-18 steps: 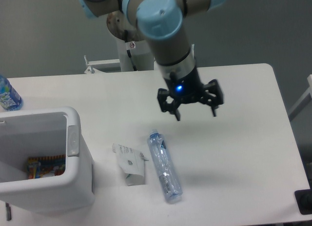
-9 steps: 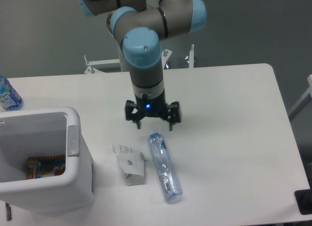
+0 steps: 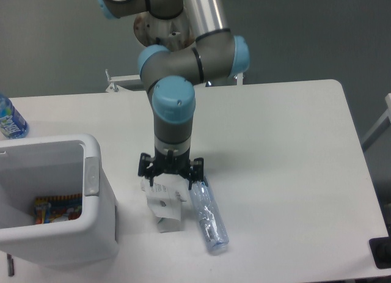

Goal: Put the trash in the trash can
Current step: 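Lower the gripper onto the white paper wrapper and close on it, then lift the paper wrapper and carry it over the white bin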

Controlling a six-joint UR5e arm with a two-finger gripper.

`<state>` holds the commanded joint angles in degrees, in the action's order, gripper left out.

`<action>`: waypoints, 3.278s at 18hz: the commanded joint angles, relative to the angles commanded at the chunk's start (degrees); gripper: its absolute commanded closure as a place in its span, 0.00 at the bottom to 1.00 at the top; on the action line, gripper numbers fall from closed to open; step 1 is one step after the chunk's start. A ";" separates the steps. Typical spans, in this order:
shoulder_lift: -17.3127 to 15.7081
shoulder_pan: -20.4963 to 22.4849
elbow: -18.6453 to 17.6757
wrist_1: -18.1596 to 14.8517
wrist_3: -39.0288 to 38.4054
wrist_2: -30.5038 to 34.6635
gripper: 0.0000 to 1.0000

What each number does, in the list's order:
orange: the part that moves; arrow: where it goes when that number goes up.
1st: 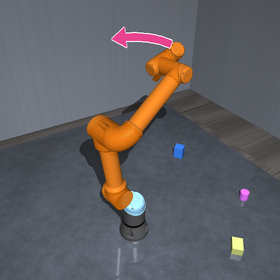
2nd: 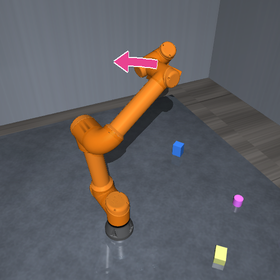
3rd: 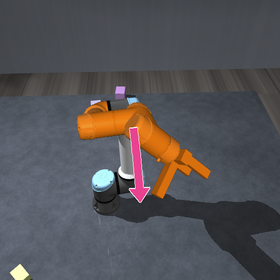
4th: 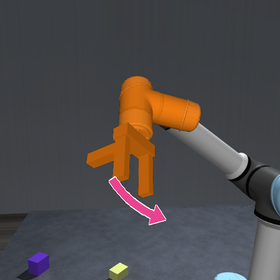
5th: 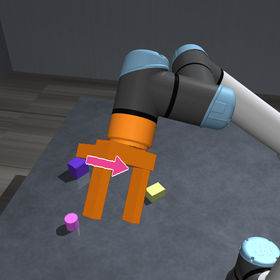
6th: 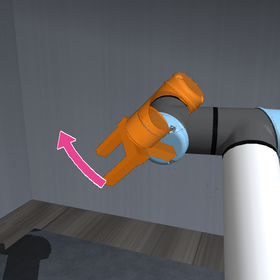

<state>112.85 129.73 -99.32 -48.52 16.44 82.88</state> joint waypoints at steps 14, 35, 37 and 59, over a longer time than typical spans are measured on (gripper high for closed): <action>6.15 -1.93 5.01 0.09 -8.09 1.41 0.00; 6.51 -2.99 4.66 -0.35 -8.79 5.54 0.88; 6.42 -2.99 4.66 -0.44 -8.79 5.54 0.90; -7.81 4.47 6.41 -0.70 -6.07 -12.02 1.00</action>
<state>105.04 134.20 -92.91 -49.22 10.37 70.86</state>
